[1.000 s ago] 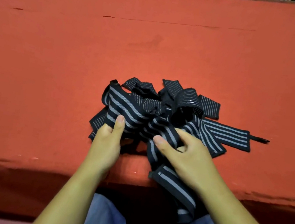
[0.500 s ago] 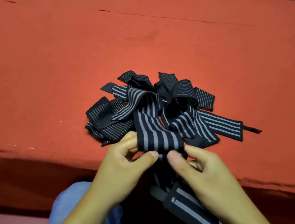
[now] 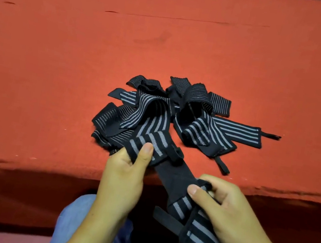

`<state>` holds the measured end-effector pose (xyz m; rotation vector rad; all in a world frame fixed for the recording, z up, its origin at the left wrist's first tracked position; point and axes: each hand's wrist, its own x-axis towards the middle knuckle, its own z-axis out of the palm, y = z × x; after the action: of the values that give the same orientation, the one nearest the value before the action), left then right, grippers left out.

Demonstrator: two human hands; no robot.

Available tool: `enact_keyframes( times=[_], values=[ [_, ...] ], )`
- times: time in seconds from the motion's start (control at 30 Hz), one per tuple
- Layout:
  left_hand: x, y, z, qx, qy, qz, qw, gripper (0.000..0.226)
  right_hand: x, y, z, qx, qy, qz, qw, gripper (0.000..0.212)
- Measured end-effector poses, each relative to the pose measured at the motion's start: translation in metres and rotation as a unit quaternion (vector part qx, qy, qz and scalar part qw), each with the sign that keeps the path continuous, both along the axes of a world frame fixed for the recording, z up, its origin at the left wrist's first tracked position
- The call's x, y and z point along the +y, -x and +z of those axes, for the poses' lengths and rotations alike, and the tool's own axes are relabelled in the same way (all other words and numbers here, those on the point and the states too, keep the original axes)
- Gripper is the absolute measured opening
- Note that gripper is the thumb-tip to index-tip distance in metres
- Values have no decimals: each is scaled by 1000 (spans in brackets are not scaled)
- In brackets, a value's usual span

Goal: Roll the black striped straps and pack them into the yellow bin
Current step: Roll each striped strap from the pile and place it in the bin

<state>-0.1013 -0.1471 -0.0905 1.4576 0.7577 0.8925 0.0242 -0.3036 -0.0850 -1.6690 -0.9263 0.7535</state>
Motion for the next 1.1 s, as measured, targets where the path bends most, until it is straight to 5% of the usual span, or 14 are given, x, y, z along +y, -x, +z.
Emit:
enact_keyframes(
  times=[0.1, 0.2, 0.3, 0.4, 0.6, 0.63, 0.67, 0.73, 0.77, 0.83, 0.87, 0.9, 0.93, 1.1],
  values=[
    [-9, -6, 4, -44, 101, -9, 994, 25, 1, 2, 4, 26, -13, -1, 1000, 47],
    [4, -2, 11, -128, 196, 87, 968, 24, -9, -5, 3, 58, -40, -44, 997, 55],
    [23, 8, 11, -116, 193, 94, 970, 23, -25, -14, -2, 147, -63, -93, 983, 64],
    [13, 10, 14, -78, 166, -1, 983, 19, -28, -14, -4, 217, -83, -87, 969, 41],
    [4, 13, 6, -8, 85, -86, 993, 28, -51, -26, 28, 169, -76, -73, 980, 10],
    [2, 13, 6, -3, 83, -85, 993, 27, -21, -31, 9, 210, -55, -119, 969, 16],
    [0, 14, 7, -8, 92, -80, 993, 24, 17, -56, -85, 202, -42, -133, 969, 26],
    [-6, 13, 11, -11, 93, -80, 992, 18, 148, -106, -266, 105, 43, -250, 962, 59],
    [-9, 12, 13, -6, 87, -89, 992, 18, 180, -113, -303, 62, 50, -239, 968, 74],
    [-14, 10, 15, 4, 83, -104, 991, 20, 147, -91, -248, 35, 56, -79, 995, 87],
    [-17, 9, 18, 11, 80, -106, 991, 21, 79, -55, -156, 81, 49, -46, 994, 82],
    [-18, 9, 20, 18, 69, -103, 992, 22, -5, -12, -35, 232, -24, -7, 972, 83],
    [-18, 9, 20, 31, 47, -95, 994, 27, -45, 3, 24, 242, -95, 29, 965, 84],
    [-14, 24, 22, 118, -127, -74, 982, 77, -21, -9, 3, 164, -56, -42, 984, 57]
  ],
)
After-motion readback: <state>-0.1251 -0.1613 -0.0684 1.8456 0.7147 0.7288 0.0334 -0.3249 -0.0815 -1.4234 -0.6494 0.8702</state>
